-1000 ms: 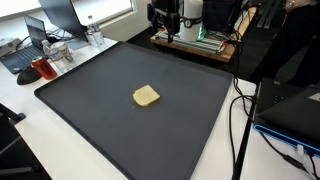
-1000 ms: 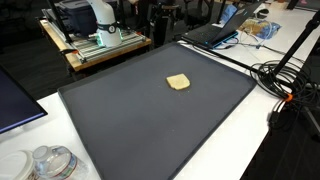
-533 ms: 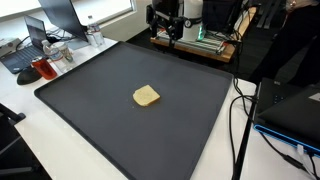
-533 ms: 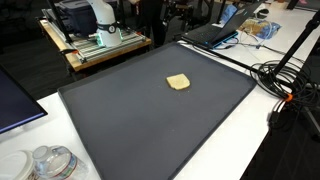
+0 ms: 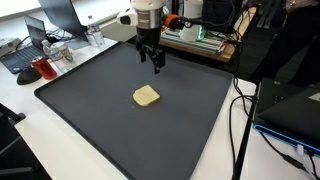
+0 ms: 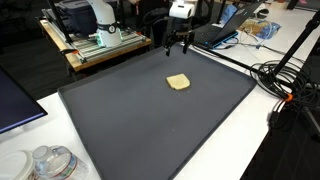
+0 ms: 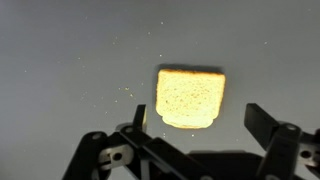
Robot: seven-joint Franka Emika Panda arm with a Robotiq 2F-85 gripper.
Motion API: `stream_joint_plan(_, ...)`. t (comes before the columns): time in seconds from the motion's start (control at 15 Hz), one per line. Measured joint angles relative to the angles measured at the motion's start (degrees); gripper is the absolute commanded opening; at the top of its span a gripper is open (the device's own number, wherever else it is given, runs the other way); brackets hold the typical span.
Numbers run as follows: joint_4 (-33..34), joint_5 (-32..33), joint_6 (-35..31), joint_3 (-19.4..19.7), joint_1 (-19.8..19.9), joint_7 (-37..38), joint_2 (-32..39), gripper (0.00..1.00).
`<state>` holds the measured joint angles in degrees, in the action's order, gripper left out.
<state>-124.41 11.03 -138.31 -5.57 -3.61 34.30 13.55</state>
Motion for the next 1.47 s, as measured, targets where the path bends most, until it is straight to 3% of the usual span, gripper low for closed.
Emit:
stream_joint_plan(0.27, 1.82, -0.75, -3.5, 1.59, -0.62, -1.56, 5.23, 1.0)
stream_joint_plan(0.67, 5.39, -2.75, -3.73, 3.3, -2.96, -2.09, 10.64, 1.0)
stream_joint_plan(1.0, 8.23, -2.8, -4.21, 5.24, -4.6, -2.05, 13.95, 0.71)
stream_joint_plan(1.13, 9.11, -2.84, -4.87, 5.8, -4.8, -2.05, 15.14, 0.74)
stream_joint_plan(1.2, 9.51, -2.87, -5.22, 6.01, -4.82, -2.06, 15.71, 0.69)
stream_joint_plan(1.47, 10.92, -3.29, -6.39, 6.75, -4.83, -2.09, 17.73, 0.7)
